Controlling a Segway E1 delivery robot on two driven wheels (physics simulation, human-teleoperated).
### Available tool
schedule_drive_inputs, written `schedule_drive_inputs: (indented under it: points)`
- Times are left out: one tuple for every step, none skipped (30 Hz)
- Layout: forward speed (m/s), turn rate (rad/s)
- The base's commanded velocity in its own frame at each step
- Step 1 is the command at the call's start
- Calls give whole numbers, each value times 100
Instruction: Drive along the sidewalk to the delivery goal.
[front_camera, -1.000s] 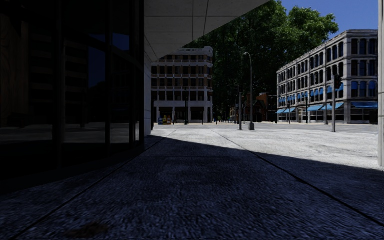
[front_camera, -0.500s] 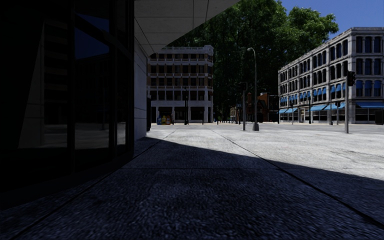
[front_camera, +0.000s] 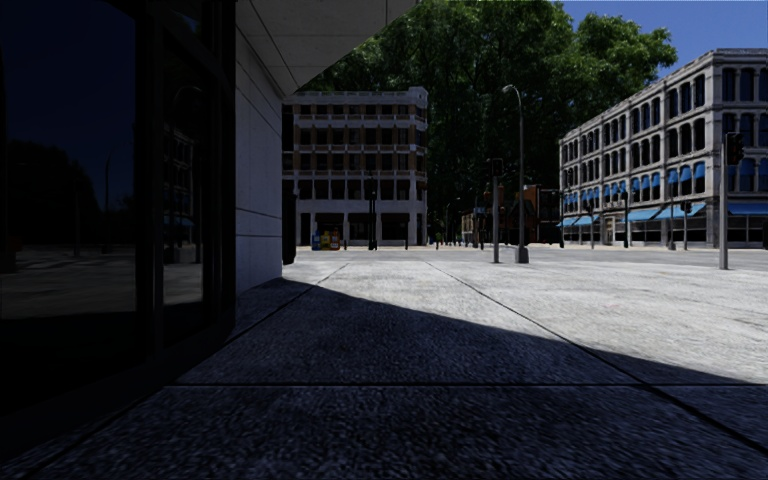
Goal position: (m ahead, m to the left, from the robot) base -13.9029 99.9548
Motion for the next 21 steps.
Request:
schedule_drive_inputs:
  points:
    - [200, 0]
    - [200, 0]
    - [200, 0]
    - [200, 0]
    - [200, 0]
    - [200, 0]
    - [200, 0]
    - [200, 0]
    - [200, 0]
    - [200, 0]
    - [200, 0]
    - [200, 0]
    - [200, 0]
    - [200, 0]
    - [200, 0]
    - [200, 0]
    - [200, 0]
    - [200, 0]
    - [200, 0]
    - [200, 0]
    - [200, 0]
